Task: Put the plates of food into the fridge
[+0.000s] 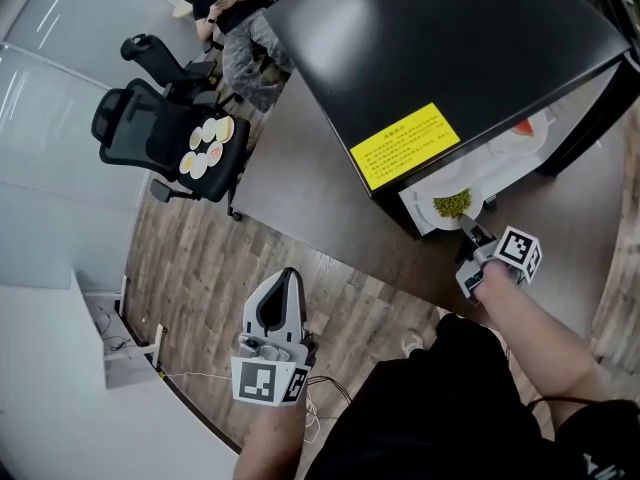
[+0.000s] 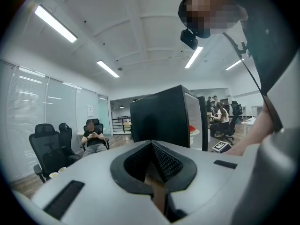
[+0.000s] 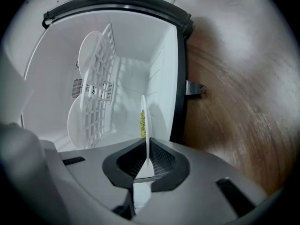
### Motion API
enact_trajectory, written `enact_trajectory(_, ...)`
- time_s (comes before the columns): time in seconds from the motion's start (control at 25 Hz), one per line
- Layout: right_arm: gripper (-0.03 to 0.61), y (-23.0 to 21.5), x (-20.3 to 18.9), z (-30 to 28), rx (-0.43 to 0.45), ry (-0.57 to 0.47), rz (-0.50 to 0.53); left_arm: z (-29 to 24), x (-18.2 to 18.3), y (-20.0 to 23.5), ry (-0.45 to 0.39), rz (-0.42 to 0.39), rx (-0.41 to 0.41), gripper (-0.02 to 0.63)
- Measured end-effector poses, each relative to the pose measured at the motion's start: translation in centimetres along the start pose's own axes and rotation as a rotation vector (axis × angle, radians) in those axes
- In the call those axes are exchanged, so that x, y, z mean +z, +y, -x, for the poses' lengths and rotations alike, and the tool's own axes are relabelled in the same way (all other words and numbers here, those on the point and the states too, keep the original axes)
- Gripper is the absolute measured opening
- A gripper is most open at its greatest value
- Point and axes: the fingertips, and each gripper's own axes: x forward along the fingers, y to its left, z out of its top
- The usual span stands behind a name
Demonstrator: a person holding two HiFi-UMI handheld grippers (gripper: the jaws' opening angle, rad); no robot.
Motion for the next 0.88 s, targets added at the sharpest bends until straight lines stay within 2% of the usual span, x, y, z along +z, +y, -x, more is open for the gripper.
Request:
enact_trajectory(0.56, 0.018, 1.1, 0.9, -3.1, -0.101, 0.022, 0.127, -0.6, -0.7, 2.6, 0.009, 0.022, 0.049, 0.005)
enact_trajectory(0.76, 0.020, 1.7, 1.7, -3.7, -0.126, 0.027, 0.245, -0.7, -0.8, 2.5, 0.018, 0.018, 0.043, 0.005)
enact_trajectory(0.88, 0.020, 1.8, 1.9, -4.9, -0.133, 0.040, 0.271, -0.9, -1.1, 3.4, 0.028, 0.015, 0.052, 0.005)
